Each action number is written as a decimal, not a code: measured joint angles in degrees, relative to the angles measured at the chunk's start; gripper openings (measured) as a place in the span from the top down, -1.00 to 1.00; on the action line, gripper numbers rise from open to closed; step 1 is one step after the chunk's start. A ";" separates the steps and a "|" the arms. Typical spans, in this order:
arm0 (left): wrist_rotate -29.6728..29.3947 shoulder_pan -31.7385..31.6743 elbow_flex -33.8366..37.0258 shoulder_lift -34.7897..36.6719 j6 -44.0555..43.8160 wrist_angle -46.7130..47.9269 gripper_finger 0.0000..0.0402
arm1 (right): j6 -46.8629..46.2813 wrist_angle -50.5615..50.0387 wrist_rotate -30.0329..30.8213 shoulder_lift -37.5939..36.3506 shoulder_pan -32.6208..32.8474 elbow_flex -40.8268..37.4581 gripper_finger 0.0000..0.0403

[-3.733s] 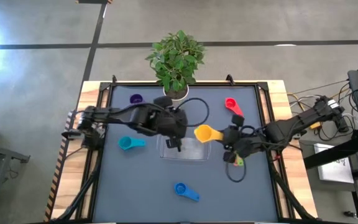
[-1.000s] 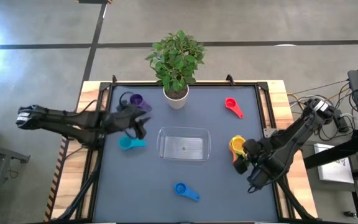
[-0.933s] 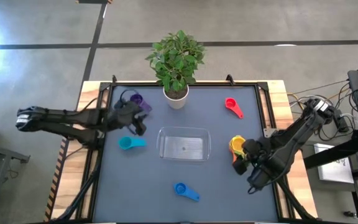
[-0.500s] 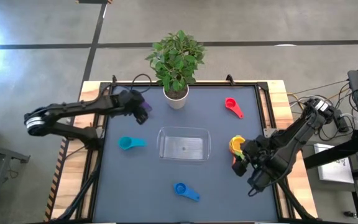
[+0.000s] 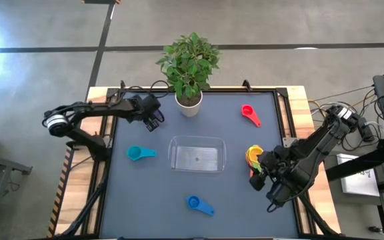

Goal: Nest measuring cups in basket
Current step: Stack the violet measuring cup on top of the green measuring cup

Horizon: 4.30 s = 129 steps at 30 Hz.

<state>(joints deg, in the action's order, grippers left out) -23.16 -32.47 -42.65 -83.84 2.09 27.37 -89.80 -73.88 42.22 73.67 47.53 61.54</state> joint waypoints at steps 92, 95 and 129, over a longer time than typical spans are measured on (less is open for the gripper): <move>-7.38 50.73 -35.93 -7.99 -20.40 11.76 1.00 | 93.41 75.87 -6.75 9.05 -30.70 0.11 -0.17; -7.40 50.73 -35.83 -7.97 -20.40 11.51 1.00 | 93.43 75.69 -6.92 9.05 -30.69 0.11 -0.07; -7.51 50.87 -35.63 -5.68 -19.43 12.17 0.30 | 87.71 66.40 -2.83 5.62 -30.69 0.10 0.45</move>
<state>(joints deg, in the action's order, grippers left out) -30.67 18.40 -78.28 -89.53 -17.34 39.54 -2.08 -7.48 39.39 79.28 16.84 61.64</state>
